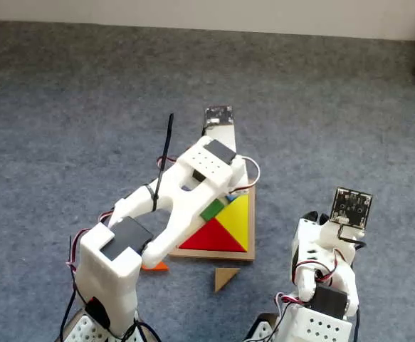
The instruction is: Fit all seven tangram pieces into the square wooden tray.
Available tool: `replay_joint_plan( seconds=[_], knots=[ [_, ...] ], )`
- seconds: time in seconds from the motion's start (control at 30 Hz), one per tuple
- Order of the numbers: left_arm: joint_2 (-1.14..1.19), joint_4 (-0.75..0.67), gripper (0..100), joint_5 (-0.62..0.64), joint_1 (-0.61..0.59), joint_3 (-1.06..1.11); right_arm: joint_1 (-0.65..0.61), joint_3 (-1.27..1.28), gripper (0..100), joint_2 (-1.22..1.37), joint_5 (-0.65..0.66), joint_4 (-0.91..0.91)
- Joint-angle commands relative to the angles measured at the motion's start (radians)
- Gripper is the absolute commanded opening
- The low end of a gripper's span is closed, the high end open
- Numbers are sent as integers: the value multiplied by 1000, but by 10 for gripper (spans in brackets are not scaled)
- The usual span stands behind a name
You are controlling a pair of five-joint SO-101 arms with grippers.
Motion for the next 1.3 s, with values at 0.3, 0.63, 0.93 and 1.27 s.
replay_joint_plan(
  seconds=[0.3, 0.63, 0.93, 1.27],
  knots=[
    [-470, 414, 5, -78, -122, -104, 5, 104, 54, -7, -5, -5],
    [-699, 494, 8, -203, -306, 225, -10, 104, 54, -5, -5, -4],
    [-731, 494, 8, -206, -450, 479, -16, 104, 54, -5, -5, -4],
    [-730, 408, 218, -203, -539, 631, -16, 104, 54, -5, -5, -4]
  ],
)
